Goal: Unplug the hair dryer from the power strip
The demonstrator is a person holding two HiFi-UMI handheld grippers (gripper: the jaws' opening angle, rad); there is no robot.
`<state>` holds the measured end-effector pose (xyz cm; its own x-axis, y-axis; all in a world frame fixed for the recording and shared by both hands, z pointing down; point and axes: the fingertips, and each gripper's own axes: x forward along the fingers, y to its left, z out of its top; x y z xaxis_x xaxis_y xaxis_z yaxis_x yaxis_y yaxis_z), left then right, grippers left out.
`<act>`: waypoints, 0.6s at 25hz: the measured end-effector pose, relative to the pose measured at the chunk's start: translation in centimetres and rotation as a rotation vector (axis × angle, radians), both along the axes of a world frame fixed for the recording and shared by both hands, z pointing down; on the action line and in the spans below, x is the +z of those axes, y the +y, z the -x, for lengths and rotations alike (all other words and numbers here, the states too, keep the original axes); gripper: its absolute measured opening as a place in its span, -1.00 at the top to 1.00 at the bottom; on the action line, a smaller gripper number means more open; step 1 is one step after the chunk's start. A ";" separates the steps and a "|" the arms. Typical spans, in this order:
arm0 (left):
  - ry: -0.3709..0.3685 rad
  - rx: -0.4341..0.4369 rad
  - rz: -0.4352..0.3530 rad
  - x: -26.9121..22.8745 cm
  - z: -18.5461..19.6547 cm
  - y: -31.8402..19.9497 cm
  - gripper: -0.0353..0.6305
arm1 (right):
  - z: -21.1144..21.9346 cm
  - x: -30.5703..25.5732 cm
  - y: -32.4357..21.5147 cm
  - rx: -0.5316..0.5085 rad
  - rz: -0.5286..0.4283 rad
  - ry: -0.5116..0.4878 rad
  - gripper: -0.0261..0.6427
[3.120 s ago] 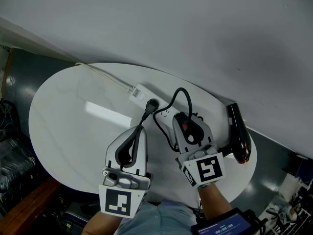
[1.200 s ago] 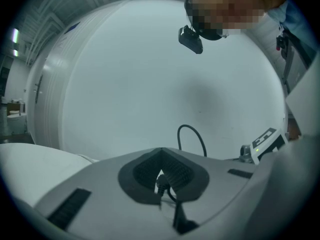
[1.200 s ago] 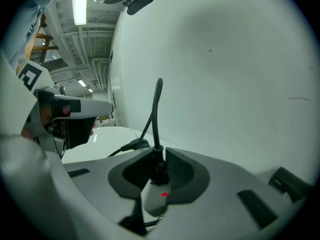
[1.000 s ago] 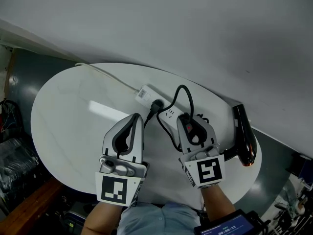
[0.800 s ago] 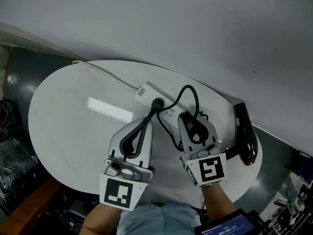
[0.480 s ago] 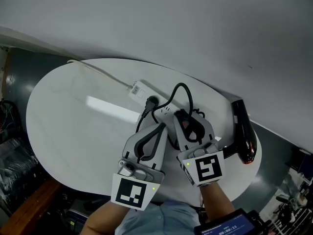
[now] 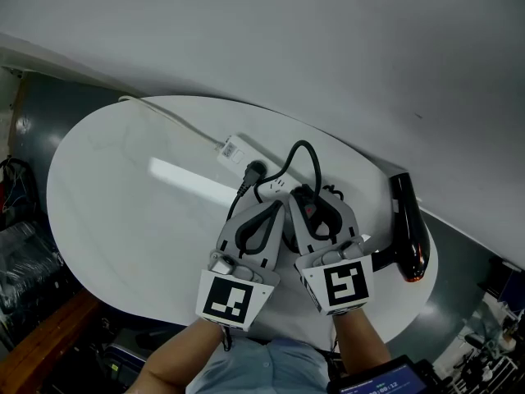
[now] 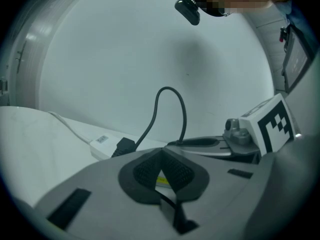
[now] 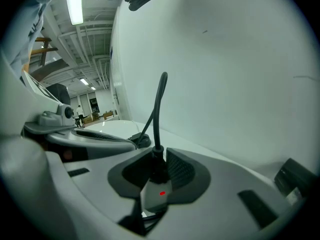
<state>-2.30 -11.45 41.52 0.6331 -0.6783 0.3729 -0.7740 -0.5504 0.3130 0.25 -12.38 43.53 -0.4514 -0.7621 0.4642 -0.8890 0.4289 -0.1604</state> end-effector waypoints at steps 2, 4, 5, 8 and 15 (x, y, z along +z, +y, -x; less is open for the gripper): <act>-0.009 -0.003 0.000 0.4 0.1 -0.2 0.90 | 0.0 0.0 0.0 -0.005 0.002 0.002 0.70; -0.017 -0.006 -0.003 0.7 0.3 -0.3 0.90 | 0.0 0.0 0.1 -0.009 0.005 0.003 0.70; -0.020 -0.005 -0.004 0.8 0.4 -0.4 0.90 | 0.0 0.0 0.1 -0.011 0.006 0.004 0.70; -0.027 0.012 -0.003 1.4 0.3 -0.5 0.90 | 0.1 0.1 0.1 -0.015 0.008 0.007 0.70; -0.067 0.042 0.018 3.1 0.1 -0.5 0.90 | 0.3 -0.6 -0.5 -0.009 -0.043 -0.009 0.70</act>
